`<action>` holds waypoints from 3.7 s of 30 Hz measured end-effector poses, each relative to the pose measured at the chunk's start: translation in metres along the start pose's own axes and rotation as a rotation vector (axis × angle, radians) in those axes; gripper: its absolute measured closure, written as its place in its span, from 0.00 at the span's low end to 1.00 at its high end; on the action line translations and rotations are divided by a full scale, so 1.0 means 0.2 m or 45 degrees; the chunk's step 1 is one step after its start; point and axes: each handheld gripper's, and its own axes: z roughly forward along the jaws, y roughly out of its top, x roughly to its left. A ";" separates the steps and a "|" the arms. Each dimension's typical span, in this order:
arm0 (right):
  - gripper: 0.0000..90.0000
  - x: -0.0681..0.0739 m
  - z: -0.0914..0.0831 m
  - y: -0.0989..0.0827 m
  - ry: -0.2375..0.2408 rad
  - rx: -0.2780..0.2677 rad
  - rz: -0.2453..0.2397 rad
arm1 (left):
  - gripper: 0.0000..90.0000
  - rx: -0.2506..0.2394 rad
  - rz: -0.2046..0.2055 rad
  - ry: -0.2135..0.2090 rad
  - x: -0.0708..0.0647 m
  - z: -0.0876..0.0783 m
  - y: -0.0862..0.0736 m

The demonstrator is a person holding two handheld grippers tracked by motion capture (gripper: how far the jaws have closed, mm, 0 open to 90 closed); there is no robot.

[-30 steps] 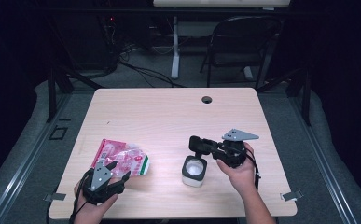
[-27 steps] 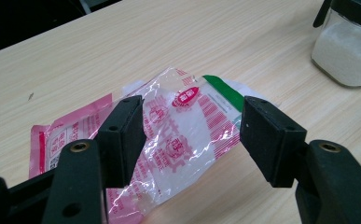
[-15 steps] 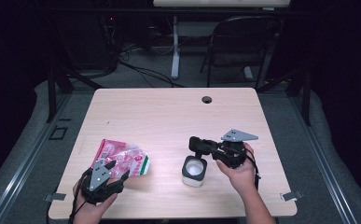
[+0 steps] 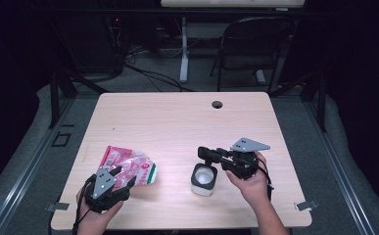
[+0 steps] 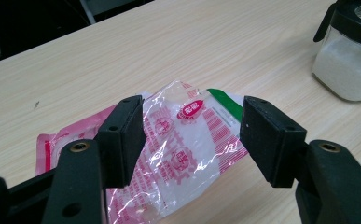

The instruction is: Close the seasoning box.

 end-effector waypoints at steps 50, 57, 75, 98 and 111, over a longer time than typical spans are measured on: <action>0.69 0.16 0.01 -0.09 0.003 0.050 -0.144 | 0.44 0.021 0.022 -0.008 0.01 0.03 0.00; 0.67 0.16 0.01 -0.10 0.005 0.047 -0.149 | 0.44 0.023 0.023 -0.009 0.01 0.03 0.00; 0.63 0.18 0.01 -0.10 0.030 0.047 -0.160 | 0.44 0.025 0.021 -0.006 0.01 0.03 0.00; 0.62 0.23 -0.01 -0.14 0.034 0.062 -0.231 | 0.44 0.022 0.022 -0.007 0.01 0.03 0.00; 0.58 0.24 0.00 -0.16 0.034 0.054 -0.230 | 0.44 0.023 0.018 -0.007 0.00 0.03 0.00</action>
